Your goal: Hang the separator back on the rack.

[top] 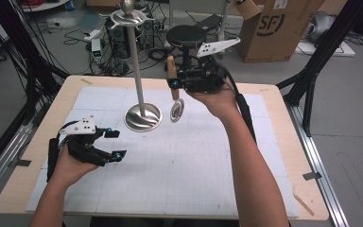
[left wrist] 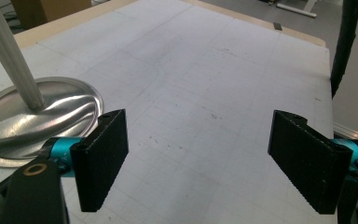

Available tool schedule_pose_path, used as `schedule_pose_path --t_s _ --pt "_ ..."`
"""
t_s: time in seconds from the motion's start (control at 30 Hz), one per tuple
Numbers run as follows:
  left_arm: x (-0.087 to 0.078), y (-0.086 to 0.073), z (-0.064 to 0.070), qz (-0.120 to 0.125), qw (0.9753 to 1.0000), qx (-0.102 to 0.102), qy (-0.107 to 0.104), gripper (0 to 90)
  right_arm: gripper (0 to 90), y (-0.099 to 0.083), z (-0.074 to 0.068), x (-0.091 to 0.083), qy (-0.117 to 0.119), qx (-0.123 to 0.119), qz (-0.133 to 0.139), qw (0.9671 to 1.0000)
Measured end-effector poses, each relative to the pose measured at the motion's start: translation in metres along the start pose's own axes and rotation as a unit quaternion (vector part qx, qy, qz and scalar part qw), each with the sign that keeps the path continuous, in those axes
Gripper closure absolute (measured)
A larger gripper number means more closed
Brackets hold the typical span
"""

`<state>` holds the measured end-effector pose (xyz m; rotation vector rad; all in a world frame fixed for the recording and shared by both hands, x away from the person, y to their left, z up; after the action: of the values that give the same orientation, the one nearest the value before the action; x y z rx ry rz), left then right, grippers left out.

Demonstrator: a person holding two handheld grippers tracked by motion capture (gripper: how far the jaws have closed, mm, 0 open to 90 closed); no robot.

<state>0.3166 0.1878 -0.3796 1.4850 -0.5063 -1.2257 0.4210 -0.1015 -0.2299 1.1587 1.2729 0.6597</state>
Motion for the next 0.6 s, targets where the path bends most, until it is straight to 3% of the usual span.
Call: schedule_pose_path --t_s 0.17,0.33,0.6 --pt "0.001 0.000 0.000 0.001 1.0000 0.000 -0.003 19.8 68.0 0.016 0.007 0.004 -0.004 -0.013 0.000 0.9999" --pt "-0.001 0.000 0.000 0.005 1.0000 0.004 -0.001 19.2 68.0 0.029 0.013 0.007 -0.009 -0.008 0.001 0.9999" --pt "0.002 -0.002 0.002 -0.003 0.9999 0.008 -0.005 18.0 68.0 0.046 0.011 0.017 -0.005 -0.016 0.002 0.9999"
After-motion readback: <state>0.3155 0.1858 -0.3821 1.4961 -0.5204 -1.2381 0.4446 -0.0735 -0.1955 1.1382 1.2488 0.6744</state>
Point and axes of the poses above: each handheld gripper's, and its own axes: x roughly forward along the jaws, y roughly out of its top, z roughly to its right, the point moved 4 cm from there along x, roughly forward along the jaws, and after that the axes turned 1 degree about y, right-handed, at the moved point
